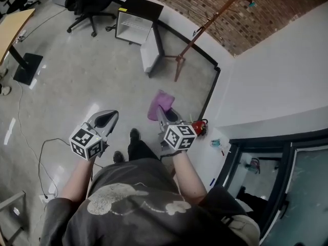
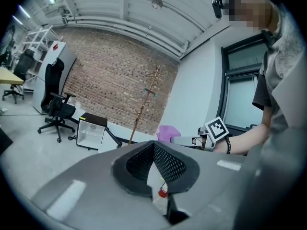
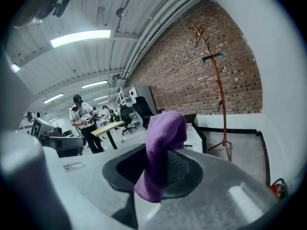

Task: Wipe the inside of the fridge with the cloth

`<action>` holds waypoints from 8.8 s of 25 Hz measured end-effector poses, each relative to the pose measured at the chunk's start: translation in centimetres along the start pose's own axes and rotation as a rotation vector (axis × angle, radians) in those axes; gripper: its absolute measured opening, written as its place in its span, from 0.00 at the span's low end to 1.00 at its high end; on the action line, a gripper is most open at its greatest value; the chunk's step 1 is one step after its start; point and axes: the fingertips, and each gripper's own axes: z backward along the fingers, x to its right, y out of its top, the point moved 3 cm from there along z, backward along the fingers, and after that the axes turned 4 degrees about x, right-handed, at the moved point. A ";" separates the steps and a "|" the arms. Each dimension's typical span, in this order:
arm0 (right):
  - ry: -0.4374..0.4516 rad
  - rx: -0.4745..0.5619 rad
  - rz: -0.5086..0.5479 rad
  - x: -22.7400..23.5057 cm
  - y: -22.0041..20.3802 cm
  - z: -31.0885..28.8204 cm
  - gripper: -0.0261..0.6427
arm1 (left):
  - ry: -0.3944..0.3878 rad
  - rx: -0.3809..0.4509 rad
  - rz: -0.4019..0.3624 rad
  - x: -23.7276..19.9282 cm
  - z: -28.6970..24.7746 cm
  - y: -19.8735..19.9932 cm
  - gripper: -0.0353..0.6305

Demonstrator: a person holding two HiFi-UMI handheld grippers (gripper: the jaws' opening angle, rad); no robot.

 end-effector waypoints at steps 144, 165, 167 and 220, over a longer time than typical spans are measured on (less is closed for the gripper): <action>0.308 0.220 -0.242 31.0 -3.8 -109.2 0.15 | -0.103 0.071 -0.227 -95.3 -60.9 -9.0 0.08; 0.057 -0.098 0.172 32.5 -5.9 -117.5 0.15 | -0.154 0.062 -0.217 -95.1 -61.1 -7.1 0.08; 0.032 -0.135 0.271 32.3 -6.6 -117.5 0.15 | -0.155 0.066 -0.206 -95.3 -61.1 -7.5 0.08; -0.711 0.210 0.066 50.2 -0.4 -98.4 0.15 | -0.323 -0.008 -0.201 -86.8 -67.8 -10.4 0.08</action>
